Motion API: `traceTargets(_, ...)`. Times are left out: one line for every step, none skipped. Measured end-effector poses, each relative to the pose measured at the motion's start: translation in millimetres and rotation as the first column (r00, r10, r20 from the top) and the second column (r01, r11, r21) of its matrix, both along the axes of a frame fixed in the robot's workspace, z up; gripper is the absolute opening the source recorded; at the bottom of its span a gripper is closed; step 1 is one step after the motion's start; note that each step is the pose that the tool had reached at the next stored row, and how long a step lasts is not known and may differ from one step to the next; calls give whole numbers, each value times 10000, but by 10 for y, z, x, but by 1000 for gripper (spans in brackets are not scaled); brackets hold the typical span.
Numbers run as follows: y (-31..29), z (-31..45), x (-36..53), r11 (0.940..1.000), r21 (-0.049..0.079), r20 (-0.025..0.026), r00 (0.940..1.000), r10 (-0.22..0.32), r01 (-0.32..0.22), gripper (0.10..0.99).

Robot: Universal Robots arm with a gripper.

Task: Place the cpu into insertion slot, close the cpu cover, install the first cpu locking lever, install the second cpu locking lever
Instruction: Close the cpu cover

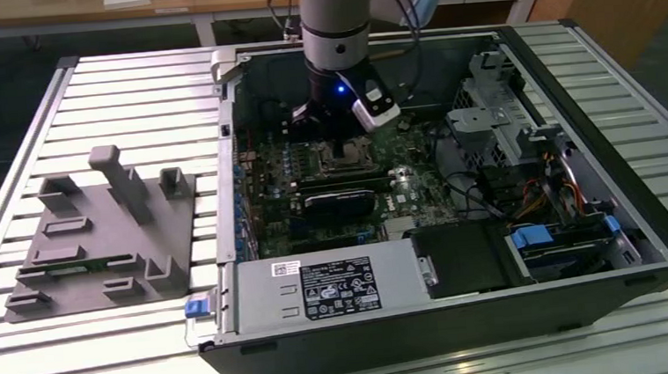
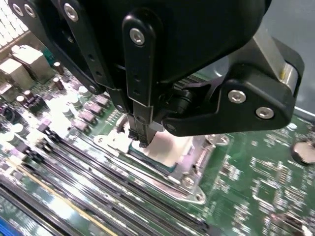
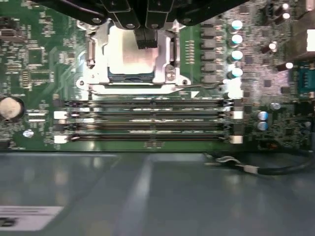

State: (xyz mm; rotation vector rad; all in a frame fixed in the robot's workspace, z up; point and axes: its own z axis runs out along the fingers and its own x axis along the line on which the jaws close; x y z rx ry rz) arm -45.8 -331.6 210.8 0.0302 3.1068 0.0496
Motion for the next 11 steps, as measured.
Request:
traceTargets(0,0,29,10000,0,-6,10000,-1,1,106)
traceTargets(0,0,58,10000,1,-12,10000,0,0,106)
traceTargets(0,0,86,10000,0,-18,10000,0,0,106)
traceTargets(0,0,107,10000,0,-23,10000,0,0,106)
traceTargets(-1,0,113,10000,-1,-24,10000,0,0,106)
traceTargets(0,3,113,10000,-6,-26,10000,0,0,106)
traceTargets(0,11,113,10000,-8,-27,10000,0,0,106)
traceTargets(0,27,114,10000,-6,-25,10000,0,0,106)
traceTargets(0,47,113,10000,-5,-24,10000,0,0,106)
traceTargets(1,70,114,10000,-5,-24,10000,0,0,106)
traceTargets(0,100,113,10000,-6,-25,10000,0,0,106)
